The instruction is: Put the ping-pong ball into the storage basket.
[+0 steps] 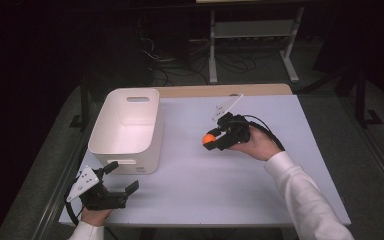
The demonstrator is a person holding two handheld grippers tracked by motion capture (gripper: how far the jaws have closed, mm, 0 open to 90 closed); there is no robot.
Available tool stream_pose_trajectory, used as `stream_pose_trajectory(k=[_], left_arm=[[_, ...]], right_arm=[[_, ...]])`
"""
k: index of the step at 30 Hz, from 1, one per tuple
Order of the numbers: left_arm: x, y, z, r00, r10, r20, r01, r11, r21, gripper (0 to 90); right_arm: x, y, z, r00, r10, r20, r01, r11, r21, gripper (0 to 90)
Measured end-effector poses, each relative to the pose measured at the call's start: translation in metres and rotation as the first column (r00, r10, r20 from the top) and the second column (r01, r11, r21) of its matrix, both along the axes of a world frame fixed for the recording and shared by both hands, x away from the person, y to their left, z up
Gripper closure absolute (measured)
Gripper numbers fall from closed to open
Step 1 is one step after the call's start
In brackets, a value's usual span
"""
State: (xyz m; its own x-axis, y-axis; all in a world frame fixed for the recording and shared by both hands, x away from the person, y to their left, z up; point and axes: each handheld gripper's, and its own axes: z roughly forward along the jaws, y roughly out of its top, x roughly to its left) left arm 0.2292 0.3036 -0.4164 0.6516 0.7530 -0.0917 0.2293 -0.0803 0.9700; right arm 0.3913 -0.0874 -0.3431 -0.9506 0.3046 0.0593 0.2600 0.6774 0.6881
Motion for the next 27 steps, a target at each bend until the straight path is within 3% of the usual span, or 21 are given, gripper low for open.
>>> stream_pose_trajectory(k=[20, 22, 24, 25, 27], left_arm=[[0.000, 0.001, 0.000, 1.0000, -0.001, 0.000, 0.001, 1.0000, 0.007, 0.0], [0.000, 0.001, 0.000, 1.0000, 0.000, -0.001, 0.000, 1.0000, 0.006, 0.0], [0.000, 0.001, 0.000, 1.0000, 0.000, -0.001, 0.000, 1.0000, 0.007, 0.0], [0.000, 0.001, 0.000, 1.0000, -0.002, 0.001, 0.001, 1.0000, 0.008, 0.0], [0.000, 0.001, 0.000, 1.0000, -0.001, 0.000, 0.001, 1.0000, 0.005, 0.0]], right_arm=[[0.005, 0.014, 0.017, 0.9984, 0.050, 0.027, -0.050, 0.999, 0.006, 49.1], [0.003, 0.015, 0.019, 0.9994, 0.035, -0.003, -0.035, 0.999, 0.000, 49.2], [0.004, 0.017, 0.021, 0.9993, 0.036, -0.009, -0.036, 0.999, 0.001, 49.2], [0.007, 0.018, 0.022, 0.9983, 0.054, 0.020, -0.055, 0.998, 0.014, 49.2], [0.007, 0.019, 0.025, 0.9990, 0.045, 0.002, -0.045, 0.999, 0.014, 49.2]])
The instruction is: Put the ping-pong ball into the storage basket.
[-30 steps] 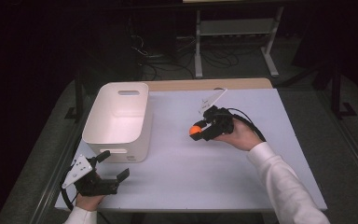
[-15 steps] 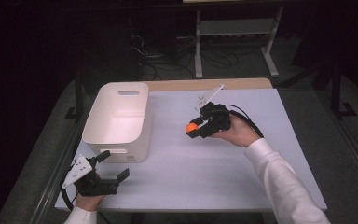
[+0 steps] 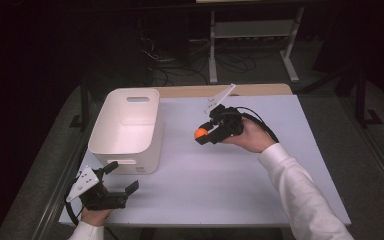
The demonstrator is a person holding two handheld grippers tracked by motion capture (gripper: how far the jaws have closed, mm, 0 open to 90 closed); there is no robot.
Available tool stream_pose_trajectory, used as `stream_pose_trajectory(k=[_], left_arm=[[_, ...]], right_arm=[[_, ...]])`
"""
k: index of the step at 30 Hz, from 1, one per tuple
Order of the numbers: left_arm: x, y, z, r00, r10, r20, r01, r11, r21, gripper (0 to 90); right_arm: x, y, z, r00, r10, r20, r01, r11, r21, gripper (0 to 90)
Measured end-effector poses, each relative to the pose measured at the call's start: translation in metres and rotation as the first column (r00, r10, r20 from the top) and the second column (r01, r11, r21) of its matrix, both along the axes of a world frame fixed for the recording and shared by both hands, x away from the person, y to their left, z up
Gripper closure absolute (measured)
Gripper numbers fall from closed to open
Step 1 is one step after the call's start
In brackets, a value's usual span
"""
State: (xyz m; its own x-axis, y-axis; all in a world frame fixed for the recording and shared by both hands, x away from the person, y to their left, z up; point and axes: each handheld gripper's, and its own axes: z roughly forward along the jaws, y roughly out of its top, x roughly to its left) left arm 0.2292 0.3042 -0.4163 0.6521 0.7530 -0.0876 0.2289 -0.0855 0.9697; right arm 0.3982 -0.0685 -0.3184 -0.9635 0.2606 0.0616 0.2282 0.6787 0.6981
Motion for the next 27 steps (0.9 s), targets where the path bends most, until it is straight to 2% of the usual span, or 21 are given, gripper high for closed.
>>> stream_pose_trajectory(k=[2, 5, 7, 27], left_arm=[[0.000, 0.000, 0.000, 1.0000, -0.001, -0.005, 0.001, 1.0000, 0.006, 0.0], [0.000, 0.000, 0.000, 1.0000, -0.002, 0.004, 0.002, 1.0000, -0.007, 0.0], [0.000, -0.001, 0.000, 1.0000, -0.001, 0.004, 0.001, 0.9999, -0.011, 0.0], [0.000, -0.001, 0.000, 1.0000, 0.000, 0.004, 0.000, 0.9999, -0.014, 0.0]], right_arm=[[0.000, 0.002, 0.003, 1.0000, 0.001, -0.005, -0.001, 1.000, 0.000, 49.2], [0.000, 0.006, 0.007, 0.9999, 0.011, 0.001, -0.011, 1.000, -0.002, 49.2], [0.002, 0.008, 0.009, 0.9992, 0.032, 0.025, -0.032, 0.999, 0.006, 49.2], [0.002, 0.031, 0.028, 0.9955, 0.084, 0.043, -0.085, 0.996, 0.019, 49.2]])
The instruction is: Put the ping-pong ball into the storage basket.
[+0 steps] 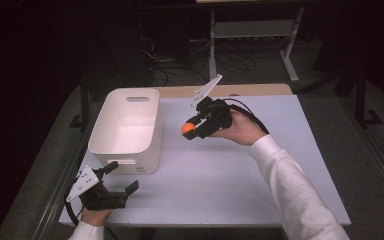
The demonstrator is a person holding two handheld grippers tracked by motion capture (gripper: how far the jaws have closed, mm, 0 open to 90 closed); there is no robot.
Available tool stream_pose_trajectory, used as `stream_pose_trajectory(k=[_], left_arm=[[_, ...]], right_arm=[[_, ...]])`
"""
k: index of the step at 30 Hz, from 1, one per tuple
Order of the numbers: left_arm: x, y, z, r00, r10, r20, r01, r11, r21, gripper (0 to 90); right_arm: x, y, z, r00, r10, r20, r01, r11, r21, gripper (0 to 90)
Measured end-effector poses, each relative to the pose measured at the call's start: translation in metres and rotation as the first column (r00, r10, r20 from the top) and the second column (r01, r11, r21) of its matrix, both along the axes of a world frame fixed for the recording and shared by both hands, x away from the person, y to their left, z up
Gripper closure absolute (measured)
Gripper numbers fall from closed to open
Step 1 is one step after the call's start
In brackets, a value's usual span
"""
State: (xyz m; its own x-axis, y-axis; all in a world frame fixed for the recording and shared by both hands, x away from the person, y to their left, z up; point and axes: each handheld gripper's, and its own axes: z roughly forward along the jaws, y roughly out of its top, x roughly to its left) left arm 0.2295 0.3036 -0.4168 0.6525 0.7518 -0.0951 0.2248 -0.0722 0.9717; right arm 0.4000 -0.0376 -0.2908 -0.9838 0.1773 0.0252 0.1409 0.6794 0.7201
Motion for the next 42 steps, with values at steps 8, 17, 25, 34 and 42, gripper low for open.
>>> stream_pose_trajectory(k=[8, 17, 25, 34, 42], left_arm=[[0.000, 0.000, 0.000, 1.0000, 0.000, 0.000, 0.000, 1.0000, -0.004, 0.0], [0.000, 0.001, 0.000, 1.0000, 0.000, -0.005, 0.000, 1.0000, 0.009, 0.0], [0.000, 0.001, 0.000, 1.0000, -0.002, -0.003, 0.002, 1.0000, 0.008, 0.0], [0.000, 0.001, 0.000, 1.0000, -0.003, -0.001, 0.003, 0.9999, 0.011, 0.0], [0.001, 0.002, 0.000, 0.9999, -0.008, 0.011, 0.008, 0.9997, 0.022, 0.0]], right_arm=[[0.001, 0.007, 0.005, 0.9999, 0.013, 0.002, -0.013, 1.000, 0.005, 49.2], [0.002, 0.016, 0.011, 0.9996, 0.029, 0.006, -0.029, 1.000, 0.007, 49.2], [0.002, 0.025, 0.013, 0.9989, 0.045, 0.009, -0.045, 0.999, 0.003, 49.2], [0.001, 0.035, 0.019, 0.9979, 0.062, 0.019, -0.062, 0.998, 0.009, 49.2], [0.003, 0.043, 0.022, 0.9964, 0.083, 0.020, -0.083, 0.996, 0.023, 49.2]])
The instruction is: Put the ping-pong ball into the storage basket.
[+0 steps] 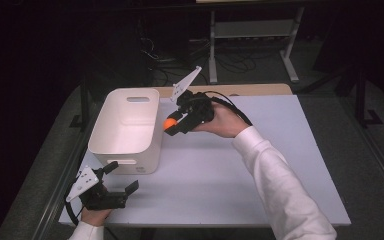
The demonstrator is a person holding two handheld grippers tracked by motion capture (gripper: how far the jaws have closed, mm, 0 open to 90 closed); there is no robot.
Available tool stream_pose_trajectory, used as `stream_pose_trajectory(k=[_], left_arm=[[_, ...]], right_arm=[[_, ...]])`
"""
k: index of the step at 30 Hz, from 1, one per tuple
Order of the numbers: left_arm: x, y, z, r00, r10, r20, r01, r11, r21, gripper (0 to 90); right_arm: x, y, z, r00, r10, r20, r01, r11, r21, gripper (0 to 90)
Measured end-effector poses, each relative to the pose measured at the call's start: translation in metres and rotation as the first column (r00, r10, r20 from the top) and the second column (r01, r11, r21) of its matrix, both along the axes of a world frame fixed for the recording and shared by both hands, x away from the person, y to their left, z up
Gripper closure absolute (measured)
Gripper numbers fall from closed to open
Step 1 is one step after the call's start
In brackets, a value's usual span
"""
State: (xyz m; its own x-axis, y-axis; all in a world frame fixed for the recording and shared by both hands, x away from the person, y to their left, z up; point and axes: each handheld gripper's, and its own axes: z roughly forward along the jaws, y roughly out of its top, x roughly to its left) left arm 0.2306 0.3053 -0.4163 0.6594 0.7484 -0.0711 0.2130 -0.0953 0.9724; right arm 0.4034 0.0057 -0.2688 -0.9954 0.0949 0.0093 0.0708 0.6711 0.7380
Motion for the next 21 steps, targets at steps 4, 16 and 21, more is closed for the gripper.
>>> stream_pose_trajectory(k=[4, 16, 21], left_arm=[[-0.001, -0.001, 0.000, 0.9998, 0.007, -0.016, -0.008, 0.9998, -0.017, 0.0], [-0.001, -0.001, 0.000, 0.9998, 0.007, -0.018, -0.007, 0.9998, -0.020, 0.0], [-0.001, -0.001, 0.000, 0.9998, 0.007, -0.018, -0.007, 0.9998, -0.018, 0.0]], right_arm=[[0.002, 0.004, 0.000, 1.0000, 0.008, -0.001, -0.008, 1.000, 0.000, 49.2], [0.007, 0.014, 0.003, 0.9998, 0.015, -0.015, -0.014, 1.000, 0.009, 49.2], [0.008, 0.019, 0.006, 0.9995, 0.025, -0.017, -0.025, 0.999, 0.024, 49.2]])
